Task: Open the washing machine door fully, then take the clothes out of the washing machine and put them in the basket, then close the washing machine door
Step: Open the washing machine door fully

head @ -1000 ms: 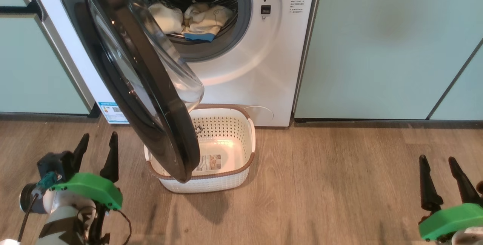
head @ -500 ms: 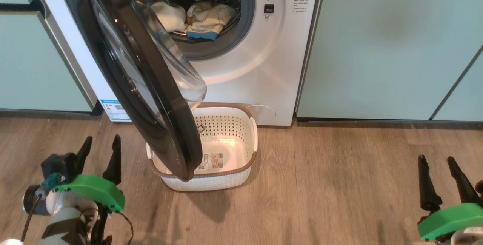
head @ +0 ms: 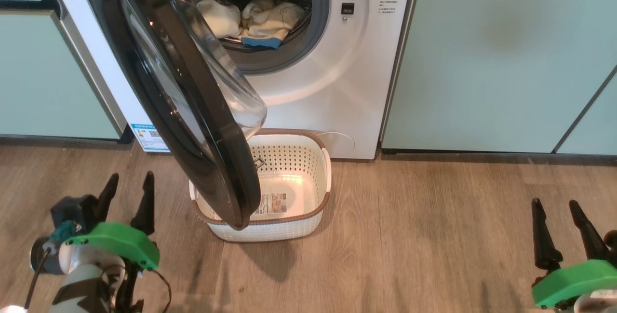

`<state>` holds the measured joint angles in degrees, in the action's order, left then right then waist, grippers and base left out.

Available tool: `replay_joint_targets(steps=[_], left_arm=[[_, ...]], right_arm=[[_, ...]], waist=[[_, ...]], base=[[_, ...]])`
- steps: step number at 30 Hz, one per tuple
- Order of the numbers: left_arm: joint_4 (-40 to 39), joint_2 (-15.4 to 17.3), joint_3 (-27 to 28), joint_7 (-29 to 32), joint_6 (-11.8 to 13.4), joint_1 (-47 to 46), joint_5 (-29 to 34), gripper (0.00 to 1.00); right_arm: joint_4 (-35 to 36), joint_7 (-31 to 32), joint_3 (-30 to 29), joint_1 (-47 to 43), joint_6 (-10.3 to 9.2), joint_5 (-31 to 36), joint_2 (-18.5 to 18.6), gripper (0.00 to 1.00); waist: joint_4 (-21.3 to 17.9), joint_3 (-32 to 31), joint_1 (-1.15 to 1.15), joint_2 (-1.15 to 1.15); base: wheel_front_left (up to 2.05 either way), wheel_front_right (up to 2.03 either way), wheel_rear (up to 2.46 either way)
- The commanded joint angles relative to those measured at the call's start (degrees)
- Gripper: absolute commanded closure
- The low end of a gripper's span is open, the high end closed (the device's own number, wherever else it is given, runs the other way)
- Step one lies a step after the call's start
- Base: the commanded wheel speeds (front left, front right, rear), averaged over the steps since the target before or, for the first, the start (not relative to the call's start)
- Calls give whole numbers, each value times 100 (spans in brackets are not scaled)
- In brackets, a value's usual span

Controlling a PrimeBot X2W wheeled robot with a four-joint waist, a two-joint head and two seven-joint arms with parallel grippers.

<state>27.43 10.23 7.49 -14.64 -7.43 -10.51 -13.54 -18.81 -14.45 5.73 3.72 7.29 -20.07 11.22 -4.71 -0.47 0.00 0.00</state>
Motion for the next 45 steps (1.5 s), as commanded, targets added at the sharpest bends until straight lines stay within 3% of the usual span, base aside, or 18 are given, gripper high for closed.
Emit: replay_joint_targets(steps=[1, 2, 3, 4, 5, 16, 25, 38, 45], left_arm=[[-217, 184, 241, -36, -5, -221, -53, 3], [-245, 180, 271, -36, -5, -229, -86, 38], [-273, 176, 307, -36, -5, -240, -120, 63], [-308, 172, 353, -36, -5, -257, -160, 98], [-335, 167, 412, -36, -5, -273, -208, 100], [-1016, 260, 979, -36, -5, -920, -871, 100], [-1910, 237, 846, 430, 91, -1677, -1138, 100], [-3827, -399, -504, 1604, 135, -2749, -1458, 100], [-4332, -677, -1758, 2004, 295, -2839, -1525, 100]], right_arm=[[197, -54, 103, 100, 20, 54, 77, 0], [199, -54, 104, 98, 20, 55, 73, 0], [201, -54, 101, 94, 20, 56, 69, 0], [204, -54, 97, 90, 20, 57, 65, 0], [205, -54, 93, 86, 20, 60, 60, 0], [199, -55, 16, -10, 20, 91, 10, 0], [194, -55, 0, -62, 20, 83, 7, 0], [164, -55, 100, -43, 20, 49, 17, 0], [158, -55, 130, -17, 20, 16, 45, 0]], waist=[[1, 3, 0, 0], [4, 7, 0, 0], [9, 11, 0, 0], [16, 16, 0, 0], [22, 18, 0, 0], [181, -23, 0, 0], [273, -52, 0, 0], [302, -31, 0, 0], [310, -6, 0, 0]], base=[[0, 0, 0], [0, 0, 0], [0, 0, 0], [0, 0, 0], [0, 0, 0], [0, 0, 0], [0, 0, 0], [0, 0, 0], [0, 0, 0]])
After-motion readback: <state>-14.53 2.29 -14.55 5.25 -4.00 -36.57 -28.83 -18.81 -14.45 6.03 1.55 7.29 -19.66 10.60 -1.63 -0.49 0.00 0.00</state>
